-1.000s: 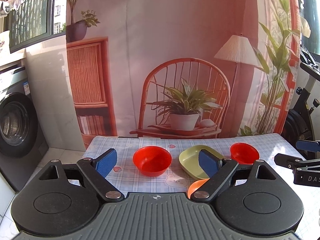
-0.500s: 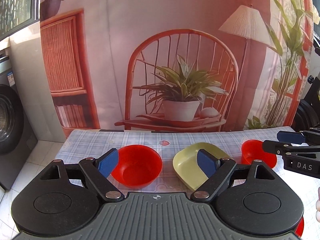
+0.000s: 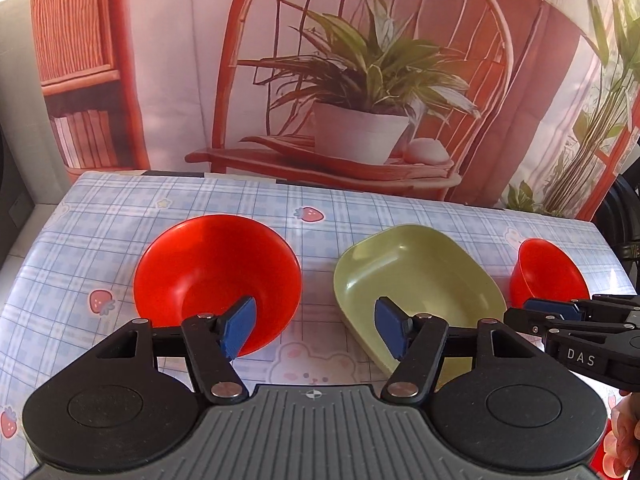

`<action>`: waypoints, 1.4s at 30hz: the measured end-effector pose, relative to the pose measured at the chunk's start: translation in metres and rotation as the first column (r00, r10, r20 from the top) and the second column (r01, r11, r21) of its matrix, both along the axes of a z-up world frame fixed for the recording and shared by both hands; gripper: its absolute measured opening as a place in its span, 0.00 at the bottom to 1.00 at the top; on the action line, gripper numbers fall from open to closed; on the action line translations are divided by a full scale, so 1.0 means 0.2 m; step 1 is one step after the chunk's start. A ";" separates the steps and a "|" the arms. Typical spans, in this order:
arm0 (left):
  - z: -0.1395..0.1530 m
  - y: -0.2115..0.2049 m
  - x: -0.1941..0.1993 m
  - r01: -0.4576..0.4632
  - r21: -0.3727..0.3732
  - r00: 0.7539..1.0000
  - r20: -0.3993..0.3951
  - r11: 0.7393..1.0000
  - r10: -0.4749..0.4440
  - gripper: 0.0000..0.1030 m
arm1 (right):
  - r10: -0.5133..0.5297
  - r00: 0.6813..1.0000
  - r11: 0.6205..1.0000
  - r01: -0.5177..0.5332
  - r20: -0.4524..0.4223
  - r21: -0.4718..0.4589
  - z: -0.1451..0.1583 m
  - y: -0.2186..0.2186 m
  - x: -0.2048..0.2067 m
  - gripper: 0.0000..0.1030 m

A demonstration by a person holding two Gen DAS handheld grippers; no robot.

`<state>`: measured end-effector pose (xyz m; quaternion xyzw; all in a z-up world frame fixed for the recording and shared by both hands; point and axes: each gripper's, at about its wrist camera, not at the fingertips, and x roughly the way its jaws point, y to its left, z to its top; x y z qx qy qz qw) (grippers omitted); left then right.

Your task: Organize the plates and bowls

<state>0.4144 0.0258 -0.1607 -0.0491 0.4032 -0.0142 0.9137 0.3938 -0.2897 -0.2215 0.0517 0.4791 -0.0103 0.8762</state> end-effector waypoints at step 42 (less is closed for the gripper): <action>-0.12 0.15 0.14 -0.026 -0.026 0.998 -0.052 0.999 0.025 0.34 | -0.088 0.995 0.993 0.091 -0.043 0.075 -0.12 -0.04 0.04 0.09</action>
